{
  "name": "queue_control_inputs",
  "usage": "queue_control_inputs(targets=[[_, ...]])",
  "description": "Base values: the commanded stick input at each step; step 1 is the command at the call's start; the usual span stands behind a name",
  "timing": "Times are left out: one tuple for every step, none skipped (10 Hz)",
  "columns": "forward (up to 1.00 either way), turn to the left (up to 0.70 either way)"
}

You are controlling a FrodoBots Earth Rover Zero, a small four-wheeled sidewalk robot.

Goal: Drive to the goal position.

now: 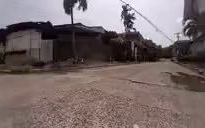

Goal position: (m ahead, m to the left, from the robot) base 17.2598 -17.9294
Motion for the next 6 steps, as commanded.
queue_control_inputs(targets=[[1.0,-0.38],[1.0,-0.38],[1.0,-0.38],[1.0,-0.38],[1.0,-0.38],[1.0,-0.38]])
